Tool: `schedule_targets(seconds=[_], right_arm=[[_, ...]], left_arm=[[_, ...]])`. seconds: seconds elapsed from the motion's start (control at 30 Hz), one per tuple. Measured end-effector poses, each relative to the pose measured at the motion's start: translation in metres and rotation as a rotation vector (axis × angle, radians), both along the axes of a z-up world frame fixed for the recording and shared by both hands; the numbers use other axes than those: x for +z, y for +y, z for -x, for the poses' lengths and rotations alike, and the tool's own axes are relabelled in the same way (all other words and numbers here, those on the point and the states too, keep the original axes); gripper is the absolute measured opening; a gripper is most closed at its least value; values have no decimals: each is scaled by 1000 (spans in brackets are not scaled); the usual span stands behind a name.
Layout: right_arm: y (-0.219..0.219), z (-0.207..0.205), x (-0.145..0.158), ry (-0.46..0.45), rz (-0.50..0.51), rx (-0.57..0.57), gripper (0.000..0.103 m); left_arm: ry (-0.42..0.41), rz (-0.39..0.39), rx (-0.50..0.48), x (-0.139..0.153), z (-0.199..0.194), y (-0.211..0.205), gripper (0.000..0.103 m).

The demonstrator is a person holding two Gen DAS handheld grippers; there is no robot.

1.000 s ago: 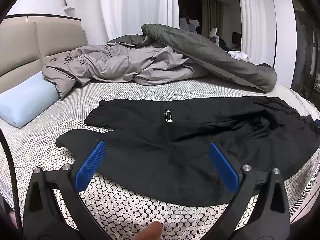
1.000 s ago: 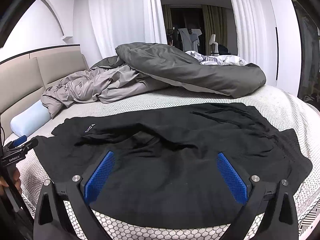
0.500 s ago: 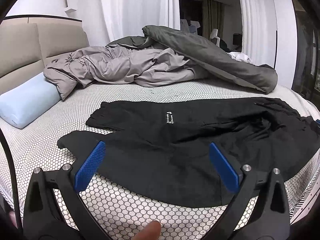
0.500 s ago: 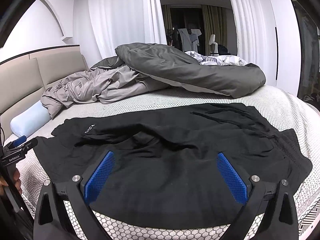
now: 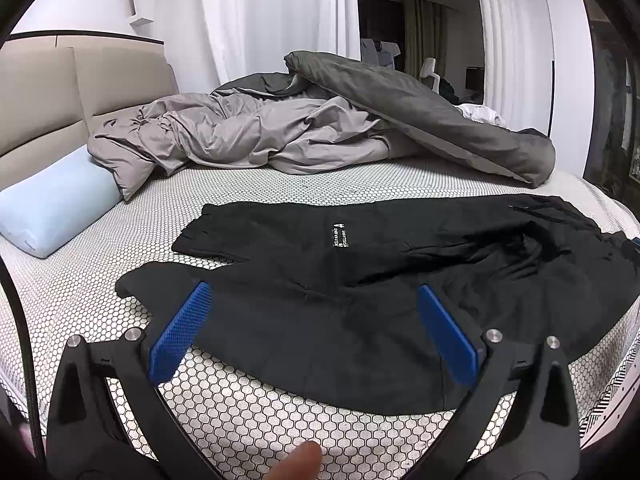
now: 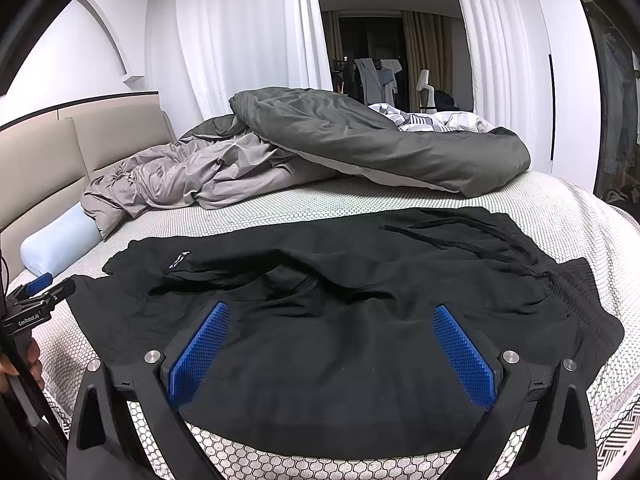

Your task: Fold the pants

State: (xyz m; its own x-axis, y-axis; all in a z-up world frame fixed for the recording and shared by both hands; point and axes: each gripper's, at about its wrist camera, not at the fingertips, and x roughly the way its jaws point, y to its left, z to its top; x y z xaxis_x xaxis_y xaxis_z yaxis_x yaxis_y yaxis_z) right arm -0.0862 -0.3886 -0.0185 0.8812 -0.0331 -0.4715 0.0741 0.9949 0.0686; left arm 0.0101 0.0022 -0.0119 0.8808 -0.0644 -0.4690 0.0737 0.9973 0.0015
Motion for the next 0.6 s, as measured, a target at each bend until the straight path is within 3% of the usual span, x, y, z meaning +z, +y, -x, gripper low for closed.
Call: schedule_targets(seconds=[0.6], right_arm=[[-7,3,3,-8,-12,-12,103]], left_arm=[[-2,-4,7,-1,-2,2,102]])
